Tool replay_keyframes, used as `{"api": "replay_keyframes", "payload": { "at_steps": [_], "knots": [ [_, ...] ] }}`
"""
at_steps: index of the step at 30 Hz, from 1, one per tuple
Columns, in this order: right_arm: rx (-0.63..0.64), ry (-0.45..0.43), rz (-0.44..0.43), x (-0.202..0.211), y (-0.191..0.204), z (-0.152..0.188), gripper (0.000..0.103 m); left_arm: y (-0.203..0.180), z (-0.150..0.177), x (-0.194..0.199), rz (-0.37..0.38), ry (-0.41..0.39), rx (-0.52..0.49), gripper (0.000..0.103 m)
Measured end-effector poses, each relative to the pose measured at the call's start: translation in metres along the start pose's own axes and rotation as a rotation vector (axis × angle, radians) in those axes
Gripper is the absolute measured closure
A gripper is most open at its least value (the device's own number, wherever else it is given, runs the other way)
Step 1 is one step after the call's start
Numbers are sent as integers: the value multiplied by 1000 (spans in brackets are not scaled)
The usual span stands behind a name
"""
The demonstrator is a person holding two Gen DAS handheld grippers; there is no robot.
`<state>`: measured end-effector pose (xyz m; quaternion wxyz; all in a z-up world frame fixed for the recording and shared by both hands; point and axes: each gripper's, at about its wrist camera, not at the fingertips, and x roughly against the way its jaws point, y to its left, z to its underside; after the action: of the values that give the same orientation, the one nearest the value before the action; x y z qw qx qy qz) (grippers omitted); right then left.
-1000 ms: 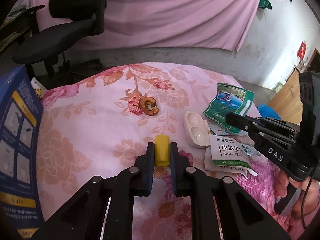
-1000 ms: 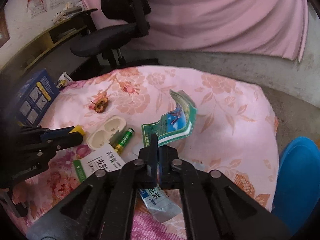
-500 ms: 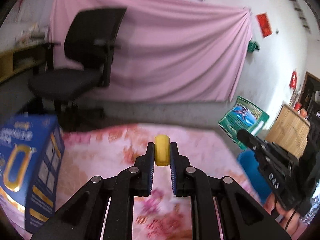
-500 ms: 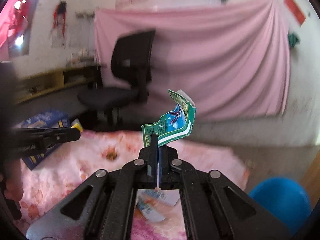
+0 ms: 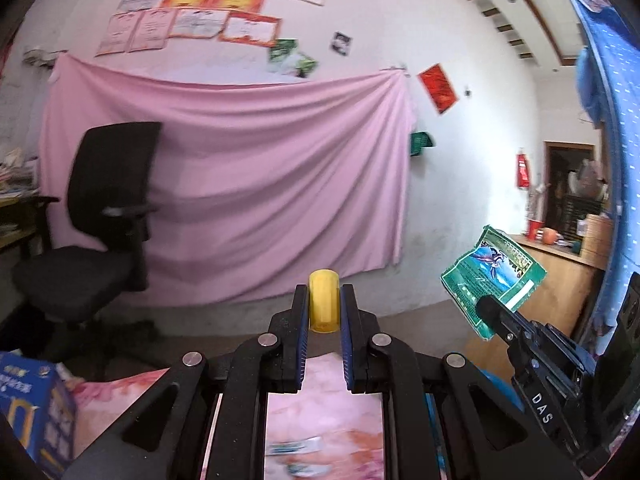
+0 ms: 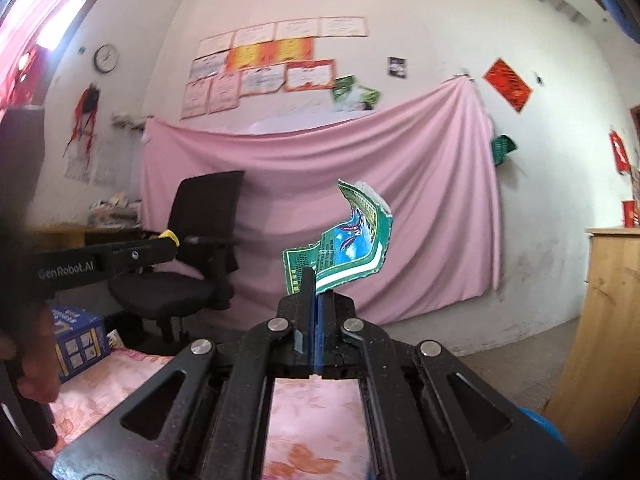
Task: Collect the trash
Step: 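Carry the yellow cylinder and green wrapper over the blue basin with both tools, then open both tools to drop the cylinder and wrapper into the basin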
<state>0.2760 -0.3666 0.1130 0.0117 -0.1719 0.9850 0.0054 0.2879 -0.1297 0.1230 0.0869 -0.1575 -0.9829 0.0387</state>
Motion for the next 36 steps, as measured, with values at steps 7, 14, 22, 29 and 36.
{"api": "replay_keyframes", "payload": {
  "at_steps": [7, 14, 22, 29, 36],
  "knots": [
    [-62, 26, 122, 17, -44, -11, 74, -60, 10, -31, 102, 35, -53, 91],
    [-244, 224, 200, -2, -95, 11, 73, -99, 32, -82, 178, 196, -1, 91],
    [-341, 460, 264, -18, -133, 48, 73, -113, 43, -142, 236, 430, 77, 92],
    [-361, 577, 296, -28, -150, 73, 71, -133, 60, -175, 260, 592, 46, 91],
    [-386, 604, 304, -29, -159, 79, 69, -138, 70, -186, 289, 660, 78, 91]
  ]
}}
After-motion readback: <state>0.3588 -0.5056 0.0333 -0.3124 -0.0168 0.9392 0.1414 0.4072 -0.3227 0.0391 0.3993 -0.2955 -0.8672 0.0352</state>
